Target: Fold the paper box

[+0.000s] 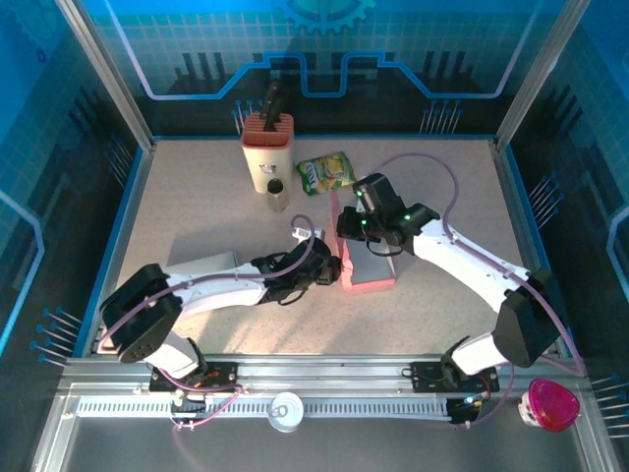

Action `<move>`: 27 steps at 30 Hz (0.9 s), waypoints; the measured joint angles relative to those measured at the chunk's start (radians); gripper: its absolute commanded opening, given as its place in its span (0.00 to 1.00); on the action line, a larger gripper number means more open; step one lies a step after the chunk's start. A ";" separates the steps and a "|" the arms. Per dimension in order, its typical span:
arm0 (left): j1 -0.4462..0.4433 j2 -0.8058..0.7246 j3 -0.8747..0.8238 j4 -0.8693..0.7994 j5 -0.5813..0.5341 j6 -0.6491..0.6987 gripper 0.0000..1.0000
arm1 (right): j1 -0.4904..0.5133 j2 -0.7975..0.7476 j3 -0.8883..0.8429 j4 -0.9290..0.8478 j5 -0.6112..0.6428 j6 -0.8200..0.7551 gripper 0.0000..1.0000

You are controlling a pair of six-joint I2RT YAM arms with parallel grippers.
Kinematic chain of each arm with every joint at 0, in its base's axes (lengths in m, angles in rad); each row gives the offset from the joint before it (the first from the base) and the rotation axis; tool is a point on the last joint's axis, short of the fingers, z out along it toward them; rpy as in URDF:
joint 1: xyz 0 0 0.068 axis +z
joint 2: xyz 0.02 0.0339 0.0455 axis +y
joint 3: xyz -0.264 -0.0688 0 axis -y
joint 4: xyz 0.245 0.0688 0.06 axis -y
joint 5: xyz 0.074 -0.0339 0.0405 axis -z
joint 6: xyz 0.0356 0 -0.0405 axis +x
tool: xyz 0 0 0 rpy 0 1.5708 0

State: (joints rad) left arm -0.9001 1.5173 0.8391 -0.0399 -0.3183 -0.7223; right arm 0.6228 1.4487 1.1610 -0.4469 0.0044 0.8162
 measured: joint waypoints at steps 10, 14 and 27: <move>0.000 -0.261 -0.090 -0.102 -0.087 0.016 0.59 | 0.103 -0.158 -0.046 -0.112 0.399 0.436 0.00; 0.000 -0.322 -0.142 -0.128 -0.089 0.021 0.59 | 0.117 -0.086 0.096 -0.359 0.529 0.717 0.00; -0.020 -0.319 -0.201 -0.052 -0.024 0.182 0.63 | 0.127 0.175 0.382 -0.828 0.622 1.206 0.13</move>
State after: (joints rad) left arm -0.9203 1.1988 0.6380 -0.0921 -0.3420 -0.5404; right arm 0.7498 1.6241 1.5433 -1.2747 0.6266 2.0224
